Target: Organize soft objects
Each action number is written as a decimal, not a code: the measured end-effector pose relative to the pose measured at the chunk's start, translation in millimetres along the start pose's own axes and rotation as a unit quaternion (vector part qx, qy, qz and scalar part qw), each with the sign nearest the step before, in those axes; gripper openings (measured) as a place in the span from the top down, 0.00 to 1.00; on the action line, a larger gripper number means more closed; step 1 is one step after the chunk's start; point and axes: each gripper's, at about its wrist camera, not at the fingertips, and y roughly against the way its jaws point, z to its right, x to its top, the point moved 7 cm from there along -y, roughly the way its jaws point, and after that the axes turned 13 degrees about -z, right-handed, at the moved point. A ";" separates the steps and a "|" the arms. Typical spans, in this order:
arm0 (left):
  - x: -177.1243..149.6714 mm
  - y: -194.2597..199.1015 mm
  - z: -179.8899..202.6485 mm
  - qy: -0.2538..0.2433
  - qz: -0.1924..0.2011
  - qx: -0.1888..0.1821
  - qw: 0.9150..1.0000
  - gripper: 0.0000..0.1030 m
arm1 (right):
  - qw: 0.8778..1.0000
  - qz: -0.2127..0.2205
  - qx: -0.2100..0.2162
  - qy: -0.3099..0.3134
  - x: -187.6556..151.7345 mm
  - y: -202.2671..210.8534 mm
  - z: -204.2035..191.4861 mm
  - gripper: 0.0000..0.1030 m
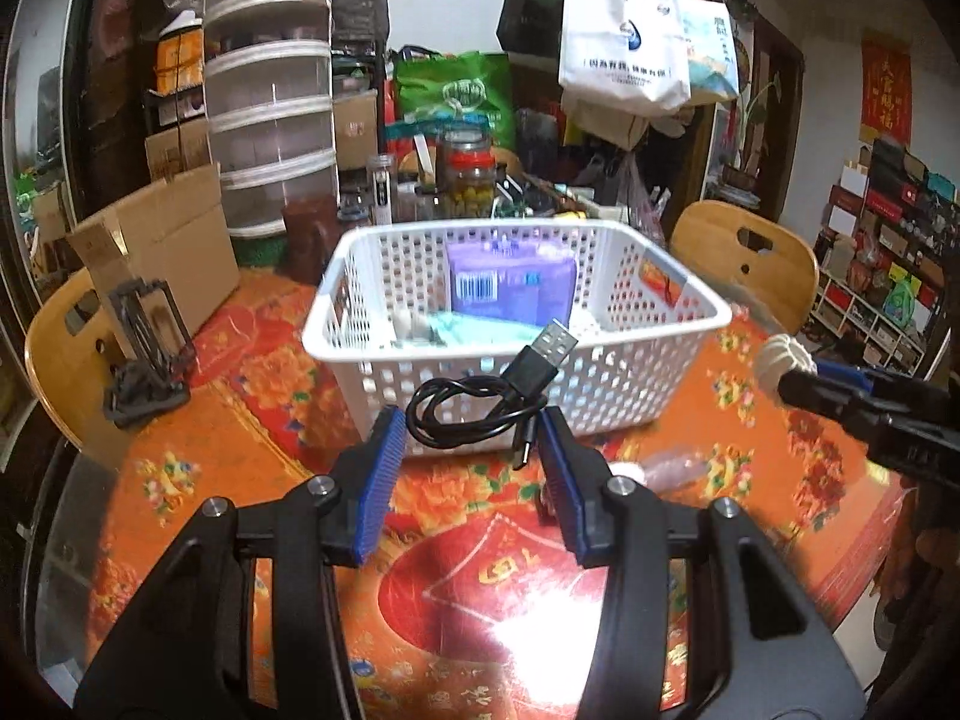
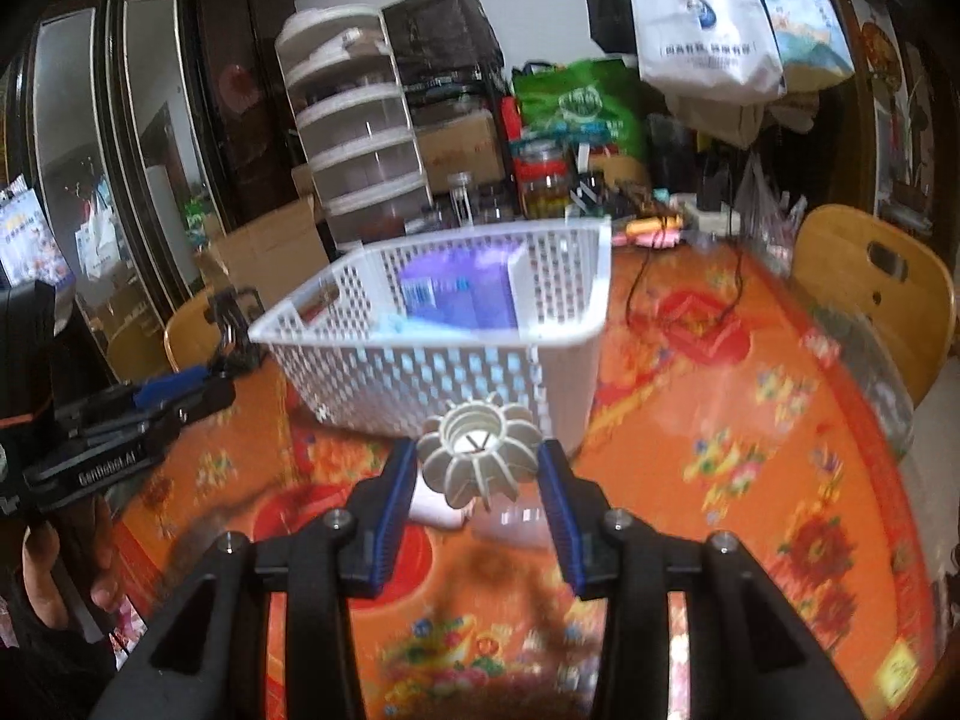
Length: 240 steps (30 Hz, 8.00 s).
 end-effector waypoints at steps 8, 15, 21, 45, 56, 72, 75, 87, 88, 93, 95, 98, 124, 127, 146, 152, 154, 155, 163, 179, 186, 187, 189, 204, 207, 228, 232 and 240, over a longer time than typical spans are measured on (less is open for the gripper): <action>70.4 3.8 -9.7 0.009 0.002 0.006 1.000 0.58 | 1.000 0.016 0.008 0.024 65.7 17.2 -15.9 0.61; 120.6 -63.4 -34.6 0.048 -0.064 0.009 0.997 0.58 | 1.000 -0.021 -0.003 0.020 121.5 -25.0 -12.8 0.61; 117.6 -109.3 -40.7 0.052 -0.098 0.028 0.993 0.58 | 0.997 -0.078 -0.024 0.015 128.8 -84.5 -0.3 0.61; -5.1 -83.4 -20.6 0.065 -0.092 -0.001 0.994 0.07 | 0.999 -0.045 0.002 -0.014 51.8 -33.4 22.5 0.22; -46.2 -133.5 14.7 0.055 -0.147 -0.022 0.987 0.07 | 0.993 -0.108 -0.001 -0.043 -25.4 -84.2 38.1 0.22; -45.2 -143.1 14.8 0.060 -0.151 -0.026 0.986 0.07 | 0.992 -0.126 -0.031 -0.006 -27.3 -117.3 15.2 0.41; -44.7 -145.1 17.4 0.059 -0.151 -0.029 0.986 0.07 | 0.990 -0.135 -0.035 -0.001 -30.8 -122.4 15.9 0.47; -41.0 -155.9 60.9 0.034 -0.157 -0.043 0.986 0.07 | 0.990 -0.129 -0.048 -0.010 -37.3 -111.6 38.9 0.51; -40.4 -157.3 64.9 0.032 -0.157 -0.042 0.986 0.07 | 0.990 -0.128 -0.050 -0.010 -37.6 -110.1 40.6 0.51; -39.1 -161.1 74.8 0.030 -0.159 -0.043 0.986 0.07 | 0.990 -0.128 -0.055 -0.013 -40.5 -107.1 48.1 0.51; -38.1 -163.2 75.1 0.030 -0.161 -0.045 0.986 0.07 | 0.990 -0.128 -0.055 -0.016 -41.6 -105.8 51.5 0.51; -38.1 -164.9 75.9 0.031 -0.164 -0.043 0.985 0.07 | 0.990 -0.128 -0.058 -0.019 -43.5 -103.7 56.4 0.52; -39.1 -131.9 83.9 -0.010 -0.109 -0.016 0.994 0.37 | 0.994 -0.099 -0.046 -0.021 -39.9 -77.5 50.3 0.52; -33.8 -105.1 73.5 -0.015 -0.084 -0.009 0.996 0.37 | 0.995 -0.089 -0.036 -0.014 -34.1 -69.1 37.3 0.52; 108.3 -38.7 -21.7 0.031 -0.045 0.011 0.998 0.37 | 0.998 -0.036 -0.021 0.043 94.5 -30.9 -31.3 0.52; 130.9 -85.6 -23.8 0.032 -0.081 0.011 0.996 0.37 | 0.997 -0.060 -0.039 0.035 121.9 -60.7 -18.3 0.52; 134.5 -101.5 -22.4 0.030 -0.094 0.020 0.995 0.37 | 0.996 -0.073 -0.038 0.032 124.5 -73.7 -13.9 0.52; 133.8 -106.5 -21.6 0.031 -0.097 0.020 0.995 0.37 | 0.995 -0.080 -0.041 0.031 125.3 -81.3 -11.1 0.52; 131.6 -147.2 -27.7 0.038 -0.115 0.029 0.992 0.36 | 0.991 -0.109 -0.069 0.037 129.5 -122.2 6.7 0.52; 113.7 -109.5 -29.8 0.019 -0.072 0.070 0.995 0.00 | 0.997 -0.067 -0.027 0.010 128.1 -90.0 14.0 0.01; 74.2 -61.9 -33.5 0.026 -0.053 0.074 0.995 0.00 | 0.999 -0.038 -0.014 0.001 102.0 -48.3 7.9 0.01; 66.8 -50.5 -32.5 0.026 -0.046 0.067 0.996 0.00 | 0.999 -0.036 -0.024 0.002 95.3 -40.3 5.5 0.01; 53.7 -29.8 -31.5 0.028 -0.035 0.069 0.997 0.00 | 0.999 -0.031 -0.038 0.000 81.3 -25.1 1.0 0.01; -30.2 108.9 5.2 0.030 -0.002 0.062 0.998 0.00 | 0.998 0.008 -0.062 -0.014 -11.2 94.7 -35.8 0.01; -34.2 115.1 13.8 0.033 0.001 0.061 0.998 0.00 | 0.998 0.008 -0.061 -0.021 -17.2 102.3 -35.7 0.01; -35.1 103.6 19.4 0.035 -0.016 0.048 0.998 0.00 | 0.998 -0.011 -0.051 -0.021 -22.2 90.7 -44.7 0.01; -35.2 103.4 19.7 0.036 -0.016 0.048 0.998 0.00 | 0.999 -0.011 -0.050 -0.017 -22.8 91.6 -47.9 0.01; -35.3 103.0 20.6 0.035 -0.016 0.047 0.998 0.00 | 0.999 -0.011 -0.050 -0.017 -23.0 91.9 -48.7 0.01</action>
